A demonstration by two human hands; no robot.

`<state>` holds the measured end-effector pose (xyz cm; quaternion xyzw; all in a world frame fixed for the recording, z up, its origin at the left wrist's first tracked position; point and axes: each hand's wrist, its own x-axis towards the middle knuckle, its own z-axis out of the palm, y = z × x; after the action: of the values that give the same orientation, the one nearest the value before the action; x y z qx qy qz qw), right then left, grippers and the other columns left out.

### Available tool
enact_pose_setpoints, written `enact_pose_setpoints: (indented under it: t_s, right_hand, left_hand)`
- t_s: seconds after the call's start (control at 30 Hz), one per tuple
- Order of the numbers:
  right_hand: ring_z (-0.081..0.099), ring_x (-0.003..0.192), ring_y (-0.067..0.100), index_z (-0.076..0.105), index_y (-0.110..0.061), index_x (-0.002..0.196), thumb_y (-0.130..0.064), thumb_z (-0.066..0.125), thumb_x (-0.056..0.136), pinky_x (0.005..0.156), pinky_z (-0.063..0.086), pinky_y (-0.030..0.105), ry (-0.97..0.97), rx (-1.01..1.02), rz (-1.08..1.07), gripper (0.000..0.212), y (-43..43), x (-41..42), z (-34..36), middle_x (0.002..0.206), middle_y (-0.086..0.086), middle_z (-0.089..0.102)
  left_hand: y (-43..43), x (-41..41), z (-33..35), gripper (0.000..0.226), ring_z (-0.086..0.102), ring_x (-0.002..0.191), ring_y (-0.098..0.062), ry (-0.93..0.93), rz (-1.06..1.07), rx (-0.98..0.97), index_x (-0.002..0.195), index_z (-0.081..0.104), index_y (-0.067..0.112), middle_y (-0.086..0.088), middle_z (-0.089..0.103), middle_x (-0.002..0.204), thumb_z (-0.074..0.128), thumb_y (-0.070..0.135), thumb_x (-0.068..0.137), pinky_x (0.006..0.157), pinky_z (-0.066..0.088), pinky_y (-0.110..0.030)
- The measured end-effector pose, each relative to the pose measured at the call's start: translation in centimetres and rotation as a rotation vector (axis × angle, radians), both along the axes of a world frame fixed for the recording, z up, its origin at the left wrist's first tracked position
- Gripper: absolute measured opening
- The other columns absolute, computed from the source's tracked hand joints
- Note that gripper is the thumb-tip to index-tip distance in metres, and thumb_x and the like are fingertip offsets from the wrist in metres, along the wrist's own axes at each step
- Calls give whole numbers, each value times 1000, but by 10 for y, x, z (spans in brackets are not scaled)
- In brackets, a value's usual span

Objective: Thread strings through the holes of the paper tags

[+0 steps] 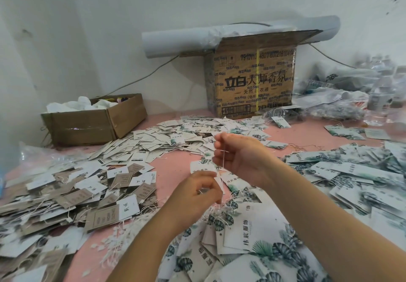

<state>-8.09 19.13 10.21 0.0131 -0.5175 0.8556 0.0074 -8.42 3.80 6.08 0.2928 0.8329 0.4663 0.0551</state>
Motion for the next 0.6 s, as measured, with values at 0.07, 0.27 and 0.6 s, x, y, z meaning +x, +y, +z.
enact_pose_setpoints:
  t_s: [0.07,0.27,0.6]
  right_hand:
    - [50,45,10,60,-4,88,-11,42,97,45,48,23,4,-90,-91,21,7,-3,1,57,1,56]
    - [29,36,4,62,-10,91,-4,45,94,33,27,16,70,381,-337,19,19,-12,-23,56,-5,48]
    - [43,128,16,36,-28,141,-45,49,92,97,44,38,349,1785,-56,54,5,-29,-75,153,-14,23]
  left_hand:
    - [-1,-4,-7,25,47,110,3,37,-1,-84,60,63,25,18,52,121,61,18,84,89,36,-23]
    - [-6,-13,-25,24,56,88,2,80,72,-165,60,62,23,18,61,94,63,20,84,86,48,-31]
    - [-18,-28,-51,42,24,121,-4,411,243,-376,135,38,35,25,34,131,40,46,95,96,26,-23]
